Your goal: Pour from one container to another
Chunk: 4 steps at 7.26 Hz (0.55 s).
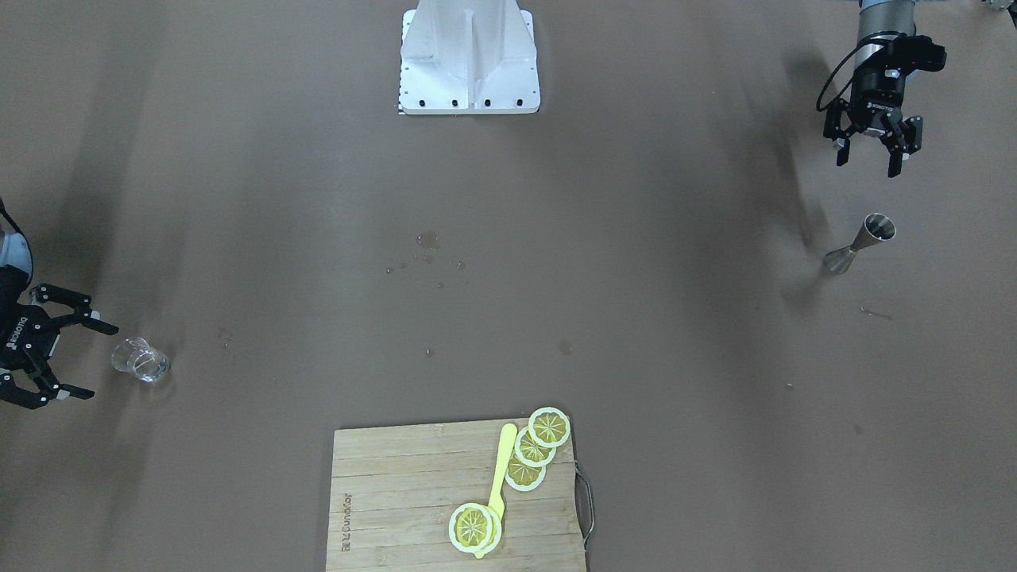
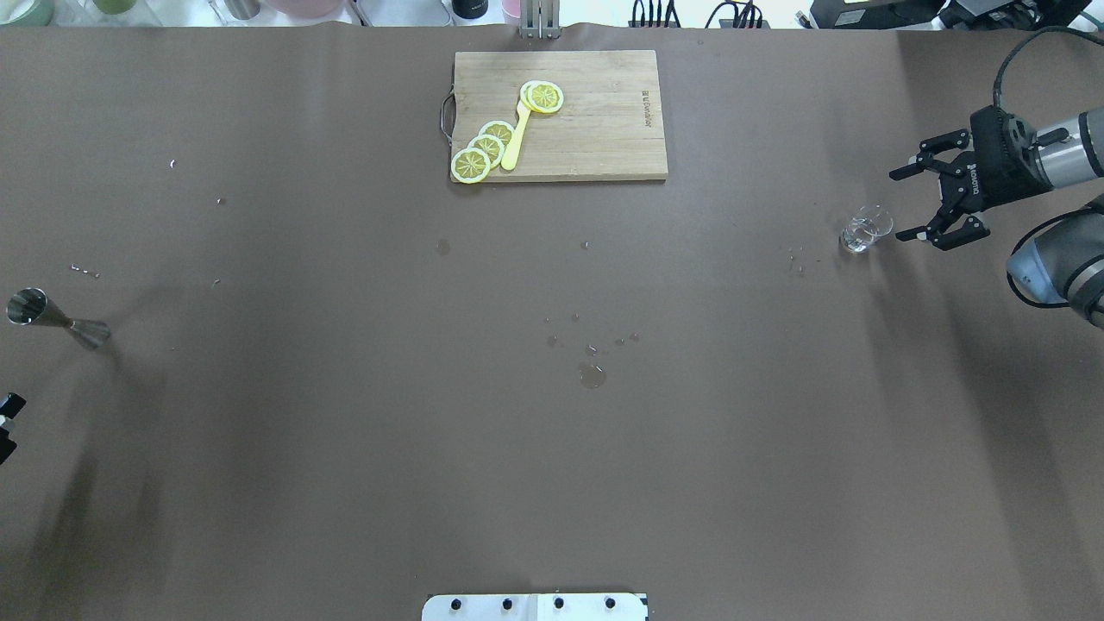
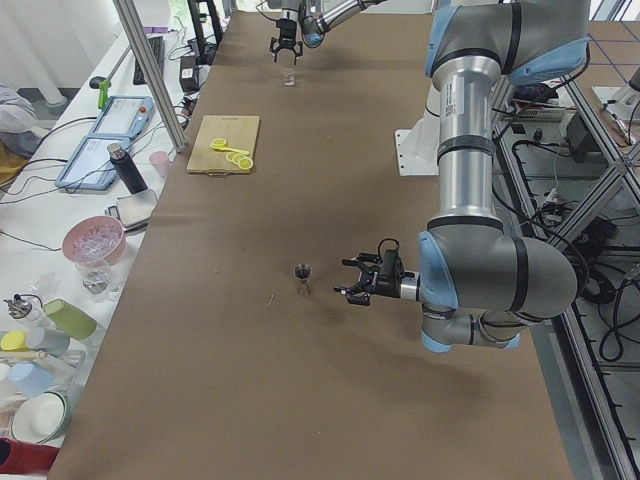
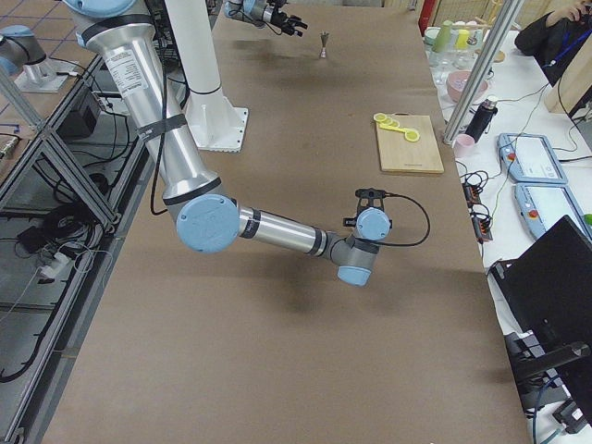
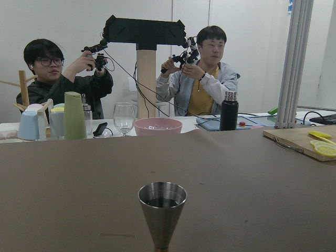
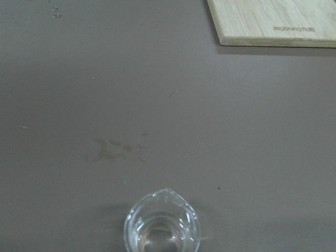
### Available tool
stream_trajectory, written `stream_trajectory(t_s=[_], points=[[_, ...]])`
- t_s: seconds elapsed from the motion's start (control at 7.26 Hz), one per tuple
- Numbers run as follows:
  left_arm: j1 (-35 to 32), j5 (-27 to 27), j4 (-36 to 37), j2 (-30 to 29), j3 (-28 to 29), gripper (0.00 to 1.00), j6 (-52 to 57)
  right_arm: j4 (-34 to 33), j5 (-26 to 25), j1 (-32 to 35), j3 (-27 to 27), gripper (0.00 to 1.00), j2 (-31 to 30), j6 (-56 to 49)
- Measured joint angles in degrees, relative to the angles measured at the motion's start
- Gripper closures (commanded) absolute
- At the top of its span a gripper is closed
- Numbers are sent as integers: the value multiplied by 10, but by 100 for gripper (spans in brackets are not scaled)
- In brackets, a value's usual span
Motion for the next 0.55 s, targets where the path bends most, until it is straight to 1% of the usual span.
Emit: stream_trajectory(t_s=[0.14,0.55], points=[[0,3,38,5,-14,10,-25,0,-7,-8,0,0,0,5],[-23,-4,203,14,-32,10,-189,-1,-24,-32,0,1,-1,17]])
